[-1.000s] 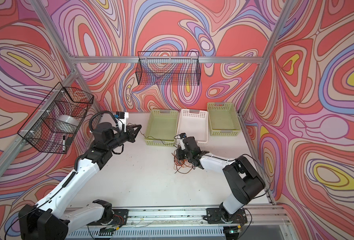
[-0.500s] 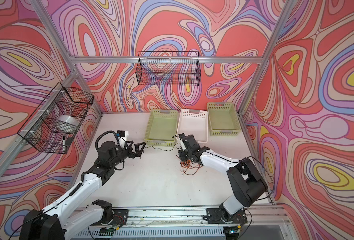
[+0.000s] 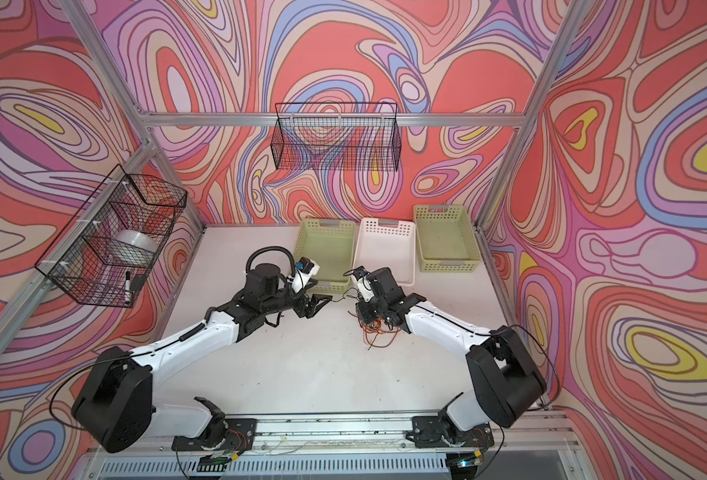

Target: Untangle the cables

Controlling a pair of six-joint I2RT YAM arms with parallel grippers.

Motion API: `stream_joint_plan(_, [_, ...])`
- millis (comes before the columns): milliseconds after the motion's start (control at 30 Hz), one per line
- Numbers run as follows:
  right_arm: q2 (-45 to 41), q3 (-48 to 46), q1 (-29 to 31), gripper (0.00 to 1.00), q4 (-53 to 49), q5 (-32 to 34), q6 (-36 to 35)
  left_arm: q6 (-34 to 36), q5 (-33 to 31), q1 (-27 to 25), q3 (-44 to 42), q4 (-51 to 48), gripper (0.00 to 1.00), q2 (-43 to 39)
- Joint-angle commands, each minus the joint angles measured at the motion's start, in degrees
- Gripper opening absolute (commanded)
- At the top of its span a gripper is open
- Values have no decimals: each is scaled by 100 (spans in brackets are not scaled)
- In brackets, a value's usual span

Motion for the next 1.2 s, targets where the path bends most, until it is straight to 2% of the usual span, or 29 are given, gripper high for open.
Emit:
stream_joint_plan(0, [-269,-130,36,7,87,-205,-245,368,246,-135,394,296,70,493])
stream_joint_plan(100, [-306,-151,37,7,11,-264,-289,209,237,-188,618,607,63,967])
stream_joint_plan(200, [-299,-149,44,7,-77,-253,-287,-10,297,-224,713,1082,61,1255])
stream_joint_plan(367, [-297,-128,49,7,-26,-268,-212,-96,415,-294,881,1285,53,1599])
stream_joint_plan(733, [-214,-86,62,7,-16,-250,-188,-210,566,-469,1151,1553,50,2033])
stream_joint_plan(767, [-210,-94,62,7,14,-246,-175,-239,549,-479,1172,1597,47,2063])
stream_joint_plan(867, [-207,-146,63,8,156,-155,5,-329,476,-507,1205,1767,27,2088])
stream_joint_plan(1000, [-323,-409,62,14,590,113,549,-330,330,-577,1041,1951,0,1860])
stream_joint_plan(1067, [-366,-604,62,25,854,356,1037,-333,206,-611,936,1863,0,1574])
stream_joint_plan(1167, [-320,-985,62,35,1458,477,1842,-288,1,-700,789,1672,0,1079])
